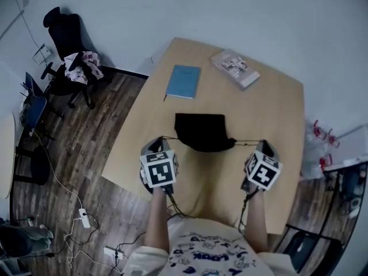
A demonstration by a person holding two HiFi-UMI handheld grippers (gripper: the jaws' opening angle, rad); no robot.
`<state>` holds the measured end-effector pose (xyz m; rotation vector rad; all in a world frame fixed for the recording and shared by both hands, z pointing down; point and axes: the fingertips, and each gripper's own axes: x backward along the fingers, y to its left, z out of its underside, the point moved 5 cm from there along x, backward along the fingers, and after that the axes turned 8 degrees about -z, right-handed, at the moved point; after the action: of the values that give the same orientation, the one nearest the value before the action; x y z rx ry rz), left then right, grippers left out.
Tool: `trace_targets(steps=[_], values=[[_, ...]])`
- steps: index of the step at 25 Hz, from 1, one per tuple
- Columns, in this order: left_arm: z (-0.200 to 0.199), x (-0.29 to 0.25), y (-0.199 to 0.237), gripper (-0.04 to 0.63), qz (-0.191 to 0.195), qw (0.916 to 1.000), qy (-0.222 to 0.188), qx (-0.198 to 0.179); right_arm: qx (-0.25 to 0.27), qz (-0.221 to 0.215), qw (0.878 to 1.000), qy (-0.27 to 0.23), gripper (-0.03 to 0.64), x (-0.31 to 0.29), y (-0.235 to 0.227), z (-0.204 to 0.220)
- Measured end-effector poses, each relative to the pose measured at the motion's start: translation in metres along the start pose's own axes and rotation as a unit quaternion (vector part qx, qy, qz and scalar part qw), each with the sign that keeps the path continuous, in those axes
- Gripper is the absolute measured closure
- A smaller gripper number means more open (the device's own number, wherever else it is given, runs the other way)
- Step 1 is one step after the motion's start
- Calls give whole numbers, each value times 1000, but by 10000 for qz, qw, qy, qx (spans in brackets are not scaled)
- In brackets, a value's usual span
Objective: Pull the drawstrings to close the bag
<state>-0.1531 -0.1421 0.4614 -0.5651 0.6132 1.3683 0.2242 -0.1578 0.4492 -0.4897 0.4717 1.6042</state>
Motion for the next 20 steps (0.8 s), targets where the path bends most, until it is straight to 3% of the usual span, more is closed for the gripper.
trace_targets(steps=[6, 14, 20], values=[[-10, 6, 16, 592, -313, 9992, -138, 201, -430, 231, 9986, -211, 614, 7, -15, -12], [-22, 8, 35, 592, -833, 9950, -297, 456, -834, 909, 9905, -602, 615, 18, -48, -31], [-23, 5, 48, 592, -1148, 9908, -289, 659, -1226, 986, 9856, -626, 615, 20, -55, -30]])
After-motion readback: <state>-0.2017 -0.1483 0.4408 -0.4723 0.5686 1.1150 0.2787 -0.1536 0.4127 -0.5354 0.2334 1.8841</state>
